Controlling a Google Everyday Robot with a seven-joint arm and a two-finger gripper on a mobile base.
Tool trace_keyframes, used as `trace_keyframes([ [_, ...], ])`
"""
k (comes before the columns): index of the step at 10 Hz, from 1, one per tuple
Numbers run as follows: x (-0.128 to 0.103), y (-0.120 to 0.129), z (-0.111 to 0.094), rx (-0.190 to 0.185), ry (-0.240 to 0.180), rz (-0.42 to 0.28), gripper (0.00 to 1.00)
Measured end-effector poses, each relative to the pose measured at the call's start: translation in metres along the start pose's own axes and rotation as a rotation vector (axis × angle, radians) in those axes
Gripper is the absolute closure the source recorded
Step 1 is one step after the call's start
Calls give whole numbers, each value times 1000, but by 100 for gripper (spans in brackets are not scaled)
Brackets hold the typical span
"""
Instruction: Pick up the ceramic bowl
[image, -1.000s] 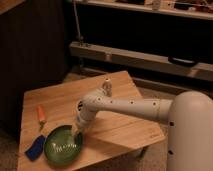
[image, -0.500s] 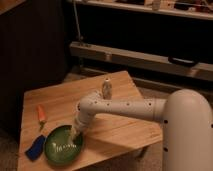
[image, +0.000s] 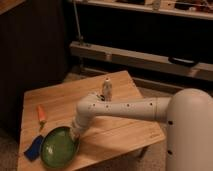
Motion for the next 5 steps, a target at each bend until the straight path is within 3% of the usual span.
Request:
trace_keyframes([
  [3,-39,-67,-53,58,18,-88,100],
  [5,-71,-87,-85,119,43,-124,100],
])
